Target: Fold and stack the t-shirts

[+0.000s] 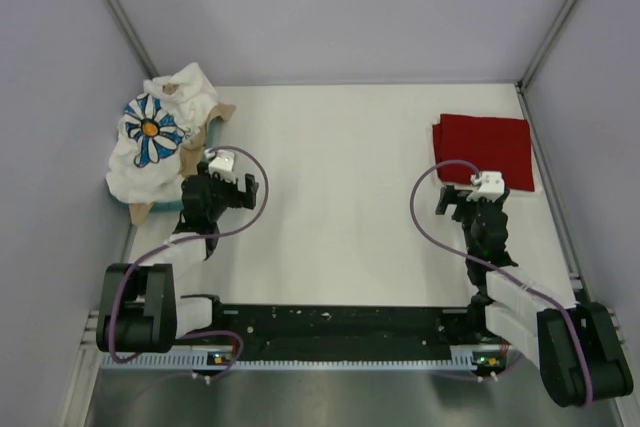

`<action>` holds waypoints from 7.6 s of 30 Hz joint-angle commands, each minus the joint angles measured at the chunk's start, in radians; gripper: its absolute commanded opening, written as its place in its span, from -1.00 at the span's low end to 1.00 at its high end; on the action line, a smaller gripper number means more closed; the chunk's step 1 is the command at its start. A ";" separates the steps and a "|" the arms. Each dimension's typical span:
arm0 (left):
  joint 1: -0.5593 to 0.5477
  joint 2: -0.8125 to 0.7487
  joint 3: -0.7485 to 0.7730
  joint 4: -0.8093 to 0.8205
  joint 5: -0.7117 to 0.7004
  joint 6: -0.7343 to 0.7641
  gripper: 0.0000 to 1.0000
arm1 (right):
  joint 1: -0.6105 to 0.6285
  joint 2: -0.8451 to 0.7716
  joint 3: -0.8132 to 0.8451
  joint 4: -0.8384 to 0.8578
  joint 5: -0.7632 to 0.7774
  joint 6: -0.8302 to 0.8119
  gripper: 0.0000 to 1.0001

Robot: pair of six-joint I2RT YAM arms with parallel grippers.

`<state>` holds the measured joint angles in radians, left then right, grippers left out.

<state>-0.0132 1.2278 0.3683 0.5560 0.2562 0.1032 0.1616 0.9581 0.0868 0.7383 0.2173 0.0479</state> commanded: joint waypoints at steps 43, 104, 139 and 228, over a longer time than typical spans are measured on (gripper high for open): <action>0.306 0.865 1.540 -1.374 0.192 0.402 0.29 | 0.000 -0.056 0.294 -0.146 -0.368 0.104 0.76; 0.080 0.115 1.864 -1.501 0.538 0.274 -1.00 | 0.036 -0.009 0.458 -0.189 -0.780 0.190 0.64; -0.401 0.027 1.562 -1.565 0.079 0.308 0.44 | 0.383 0.437 1.099 -0.254 -0.595 0.347 -1.00; -0.182 0.253 1.199 -1.191 -0.382 0.550 -1.00 | 0.126 0.346 1.454 -1.076 -0.469 0.168 -1.00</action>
<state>-0.2733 1.6489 1.3769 -0.5976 -0.0051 0.5911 0.3599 1.3170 1.3525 -0.3122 -0.2157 0.2520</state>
